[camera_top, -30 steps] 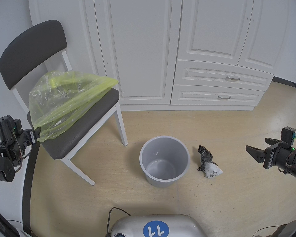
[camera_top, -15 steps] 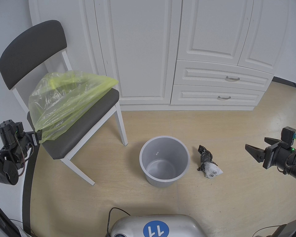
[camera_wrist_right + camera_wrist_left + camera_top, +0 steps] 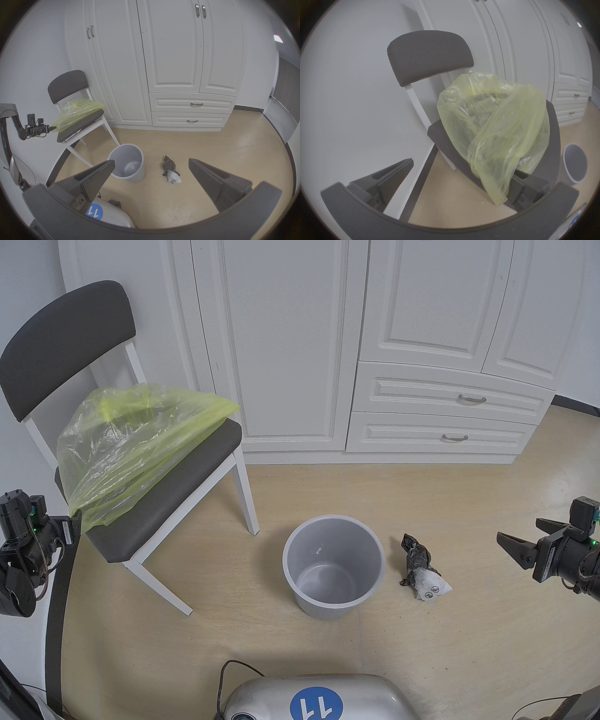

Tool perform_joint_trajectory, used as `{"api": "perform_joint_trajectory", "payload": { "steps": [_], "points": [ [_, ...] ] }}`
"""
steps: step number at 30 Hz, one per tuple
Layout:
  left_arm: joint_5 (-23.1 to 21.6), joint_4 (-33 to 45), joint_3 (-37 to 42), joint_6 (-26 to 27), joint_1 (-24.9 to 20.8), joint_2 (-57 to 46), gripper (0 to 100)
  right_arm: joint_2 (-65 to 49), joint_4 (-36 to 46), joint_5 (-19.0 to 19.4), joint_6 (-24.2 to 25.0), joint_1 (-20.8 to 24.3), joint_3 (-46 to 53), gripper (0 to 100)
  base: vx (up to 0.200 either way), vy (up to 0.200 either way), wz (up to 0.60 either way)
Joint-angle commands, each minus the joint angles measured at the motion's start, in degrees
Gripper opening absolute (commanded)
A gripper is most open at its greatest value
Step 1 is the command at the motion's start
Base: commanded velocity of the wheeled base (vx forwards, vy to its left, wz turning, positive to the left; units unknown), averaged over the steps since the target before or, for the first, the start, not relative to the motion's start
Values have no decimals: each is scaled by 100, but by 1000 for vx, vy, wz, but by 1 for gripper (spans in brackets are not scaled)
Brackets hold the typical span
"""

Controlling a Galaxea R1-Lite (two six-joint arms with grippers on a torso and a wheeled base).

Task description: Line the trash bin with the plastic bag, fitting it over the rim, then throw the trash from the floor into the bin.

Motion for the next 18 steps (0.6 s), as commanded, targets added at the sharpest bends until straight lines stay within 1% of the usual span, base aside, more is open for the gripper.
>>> {"api": "perform_joint_trajectory", "payload": {
  "steps": [1, 8, 16, 17, 18],
  "points": [
    [-108, -24, 97, 85, 145, 0, 100, -5, -1, -2, -1, 1, 9, 100, 0, 0, 0],
    [-161, -76, 27, 58, 171, 114, 100, -5, -10, -2, 8, 72, 35, 100, 0, 0, 0],
    [-170, -375, 79, 58, 162, 211, 100, -14, -10, -2, 8, 116, 35, 100, 0, 0, 0],
    [-170, -402, 97, 58, 162, 246, 0, -14, -10, -2, 17, 116, 35, 100, 0, 0, 0],
    [-170, -402, 97, 58, 162, 246, 0, -14, -10, -2, 17, 116, 35, 100, 0, 0, 0]
  ]
}}
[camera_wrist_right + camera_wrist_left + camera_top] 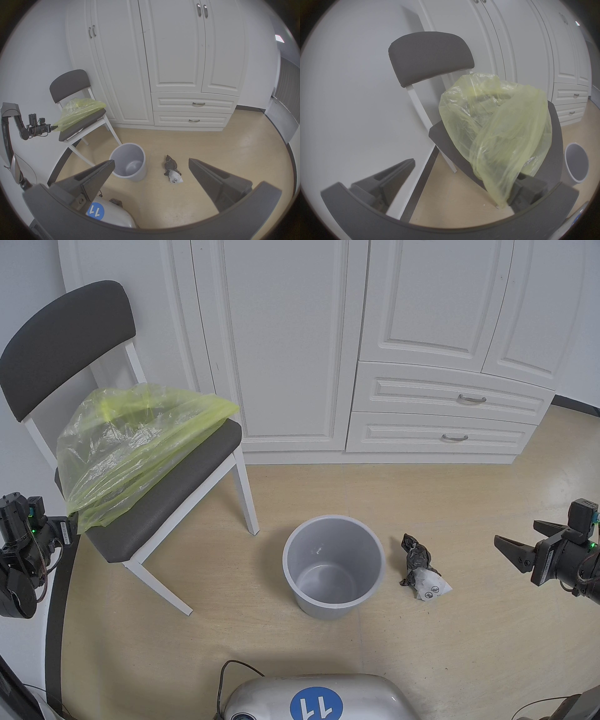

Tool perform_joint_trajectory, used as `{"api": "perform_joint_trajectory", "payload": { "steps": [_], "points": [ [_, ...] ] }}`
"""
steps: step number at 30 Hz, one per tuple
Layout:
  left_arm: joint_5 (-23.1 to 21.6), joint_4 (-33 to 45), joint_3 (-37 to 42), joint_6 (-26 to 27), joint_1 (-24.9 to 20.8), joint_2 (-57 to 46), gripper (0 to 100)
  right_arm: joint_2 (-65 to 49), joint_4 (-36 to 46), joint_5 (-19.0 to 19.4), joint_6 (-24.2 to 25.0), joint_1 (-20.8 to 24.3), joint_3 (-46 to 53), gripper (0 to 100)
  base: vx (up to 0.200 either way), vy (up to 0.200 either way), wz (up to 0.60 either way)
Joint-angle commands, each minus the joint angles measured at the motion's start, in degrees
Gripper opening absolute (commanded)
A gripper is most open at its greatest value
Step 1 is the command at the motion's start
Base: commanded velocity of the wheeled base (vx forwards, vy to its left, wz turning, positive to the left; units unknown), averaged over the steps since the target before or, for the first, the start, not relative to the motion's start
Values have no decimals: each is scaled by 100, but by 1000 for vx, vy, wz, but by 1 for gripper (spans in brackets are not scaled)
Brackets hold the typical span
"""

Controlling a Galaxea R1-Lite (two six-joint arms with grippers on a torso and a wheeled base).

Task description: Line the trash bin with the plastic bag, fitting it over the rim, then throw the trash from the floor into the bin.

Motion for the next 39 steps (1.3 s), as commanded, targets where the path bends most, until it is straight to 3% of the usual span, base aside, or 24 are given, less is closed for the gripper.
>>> {"api": "perform_joint_trajectory", "payload": {
  "steps": [1, 11, 14, 20, 25, 34, 39],
  "points": [
    [-34, -59, 40, 3, -2, 127, 0, -11, 4, 1, 29, 18, 9, 100, 0, 0, 0],
    [-184, -112, 49, 3, -72, 57, 0, -152, -5, 1, 29, 45, 35, 100, 0, 0, 0],
    [-482, -332, 154, 3, -72, -5, 0, -161, 4, 1, 37, 45, 52, 100, 0, 0, 0],
    [-1317, -1492, 822, -14, -90, -181, 0, -64, 4, 1, -42, 80, 167, 100, 0, 0, 0],
    [-1537, -1791, 1007, -32, -248, -383, 0, -73, -5, 1, -51, 124, 175, 100, 0, 0, 0],
    [-1537, -1571, 1033, -401, -916, -1200, 0, -161, 92, -61, -86, 133, 158, 100, 0, 0, 0],
    [-1379, -701, 699, -410, -1971, -1851, 0, -187, 241, -280, -226, 124, 105, 100, 0, 0, 0]
  ]
}}
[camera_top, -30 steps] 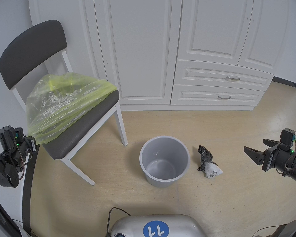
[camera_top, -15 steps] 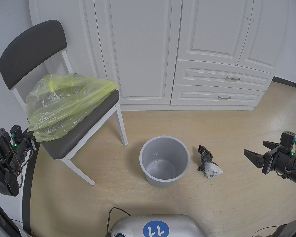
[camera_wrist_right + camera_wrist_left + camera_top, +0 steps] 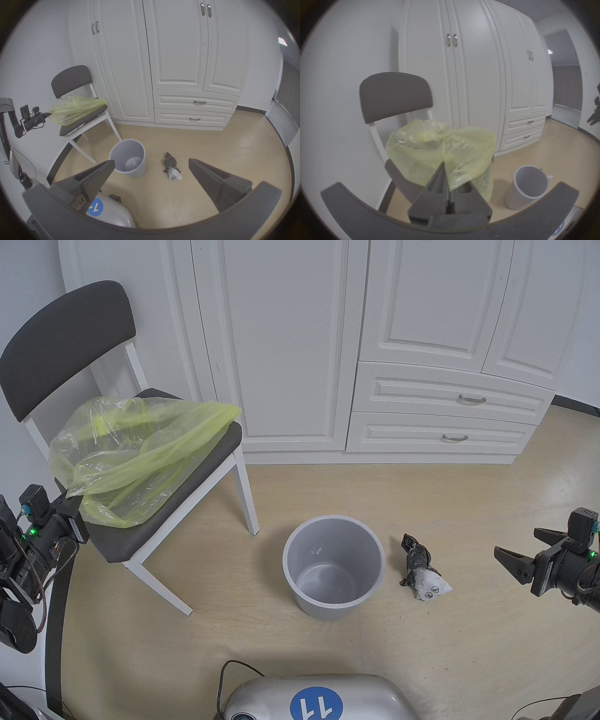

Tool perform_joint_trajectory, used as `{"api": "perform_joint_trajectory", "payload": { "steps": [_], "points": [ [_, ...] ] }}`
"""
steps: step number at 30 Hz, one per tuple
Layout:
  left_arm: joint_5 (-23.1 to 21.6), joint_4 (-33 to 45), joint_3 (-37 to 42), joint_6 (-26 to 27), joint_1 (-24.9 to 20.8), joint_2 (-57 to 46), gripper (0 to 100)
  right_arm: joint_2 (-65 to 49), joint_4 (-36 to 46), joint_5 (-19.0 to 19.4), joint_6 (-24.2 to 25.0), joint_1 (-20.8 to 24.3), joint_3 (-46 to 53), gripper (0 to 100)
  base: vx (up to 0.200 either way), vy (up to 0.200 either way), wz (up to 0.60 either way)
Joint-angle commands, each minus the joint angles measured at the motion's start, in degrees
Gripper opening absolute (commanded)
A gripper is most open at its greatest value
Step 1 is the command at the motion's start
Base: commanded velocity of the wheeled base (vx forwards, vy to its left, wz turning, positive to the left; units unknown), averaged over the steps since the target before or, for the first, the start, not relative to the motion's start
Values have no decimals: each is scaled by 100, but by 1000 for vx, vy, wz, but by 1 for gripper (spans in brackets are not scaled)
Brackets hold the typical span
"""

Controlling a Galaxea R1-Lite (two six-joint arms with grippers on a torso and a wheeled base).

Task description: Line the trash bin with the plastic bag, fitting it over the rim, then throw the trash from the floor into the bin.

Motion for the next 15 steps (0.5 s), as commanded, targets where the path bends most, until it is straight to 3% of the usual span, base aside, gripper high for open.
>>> {"api": "perform_joint_trajectory", "payload": {
  "steps": [1, 3, 4, 7, 8, 9, 15],
  "points": [
    [202, 992, -458, -13, -1032, -876, 0, -58, 263, -233, -155, -3, -62, 100, 0, 0, 0],
    [352, 1519, -704, -13, -1234, -1043, 0, -67, 439, -303, -216, -3, -106, 100, 0, 0, 0],
    [510, 2178, -1047, -22, -1524, -1281, 0, -67, 632, -347, -225, -3, -212, 100, 0, 0, 0],
    [659, 2767, -1319, -119, -1779, -1483, 0, -75, 747, -347, -216, -3, -273, 100, 0, 0, 0],
    [923, 3901, -1855, -778, -2332, -1957, 0, -58, 852, -338, -181, -3, -335, 100, 0, 0, 0],
    [932, 4217, -1996, -1033, -2508, -2159, 0, -23, 852, -338, -181, 6, -335, 100, 0, 0, 0],
    [897, 5140, -2137, -1226, -2956, -3100, 0, 109, 870, -347, -172, 138, -326, 100, 0, 0, 0]
  ]
}}
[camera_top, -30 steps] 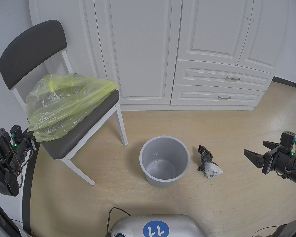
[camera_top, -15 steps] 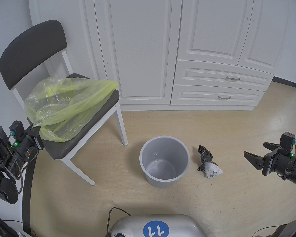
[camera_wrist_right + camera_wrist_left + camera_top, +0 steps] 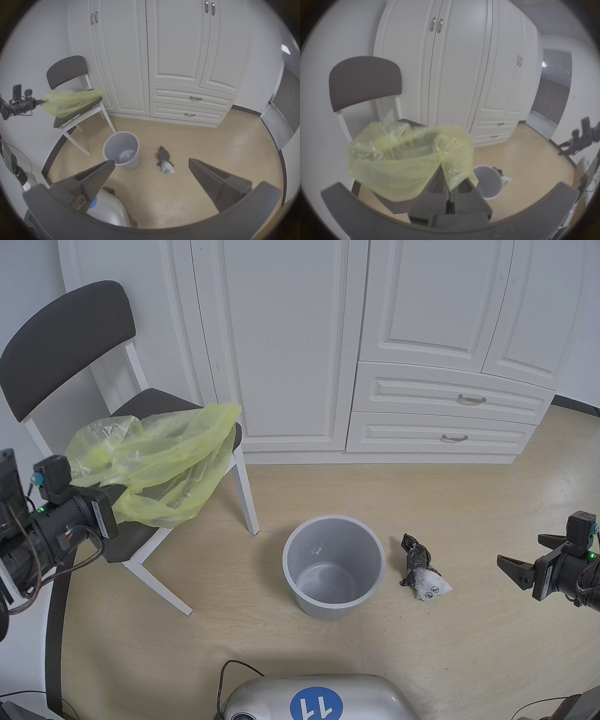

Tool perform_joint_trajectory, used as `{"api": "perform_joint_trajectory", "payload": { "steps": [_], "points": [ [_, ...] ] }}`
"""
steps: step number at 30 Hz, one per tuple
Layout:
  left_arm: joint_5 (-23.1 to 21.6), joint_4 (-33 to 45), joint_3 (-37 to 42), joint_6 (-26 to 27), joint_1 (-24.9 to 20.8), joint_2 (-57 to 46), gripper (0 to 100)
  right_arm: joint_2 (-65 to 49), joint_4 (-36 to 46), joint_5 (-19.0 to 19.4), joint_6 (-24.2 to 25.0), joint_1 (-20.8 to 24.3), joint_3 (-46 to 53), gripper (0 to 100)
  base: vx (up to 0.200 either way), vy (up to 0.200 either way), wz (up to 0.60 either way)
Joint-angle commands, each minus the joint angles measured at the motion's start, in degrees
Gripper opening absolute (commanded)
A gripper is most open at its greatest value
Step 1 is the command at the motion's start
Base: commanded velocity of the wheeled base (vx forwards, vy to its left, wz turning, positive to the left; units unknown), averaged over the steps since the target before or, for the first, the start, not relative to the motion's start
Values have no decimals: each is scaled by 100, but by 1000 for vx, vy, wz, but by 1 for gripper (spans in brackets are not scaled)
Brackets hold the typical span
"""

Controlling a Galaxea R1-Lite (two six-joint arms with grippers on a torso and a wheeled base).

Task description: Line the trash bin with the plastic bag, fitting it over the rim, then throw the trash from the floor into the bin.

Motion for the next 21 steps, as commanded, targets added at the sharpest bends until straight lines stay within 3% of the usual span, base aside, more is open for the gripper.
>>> {"api": "perform_joint_trajectory", "payload": {
  "steps": [1, 12, 15, 21],
  "points": [
    [187, 986, -596, -417, -938, -1542, 0, 126, 144, -43, 2, 194, -93, 100, 0, 0, 0],
    [126, 1417, -499, -153, -1685, -2201, 0, 346, 118, 9, 363, 1258, -691, 100, 0, 0, 0],
    [117, 1434, -402, 67, -1992, -2482, 0, 302, 91, 18, 811, 1724, -831, 100, 0, 0, 0],
    [91, 1425, -139, 550, -2458, -2816, 0, 3, 83, 18, 855, 2101, -831, 100, 0, 0, 0]
  ]
}}
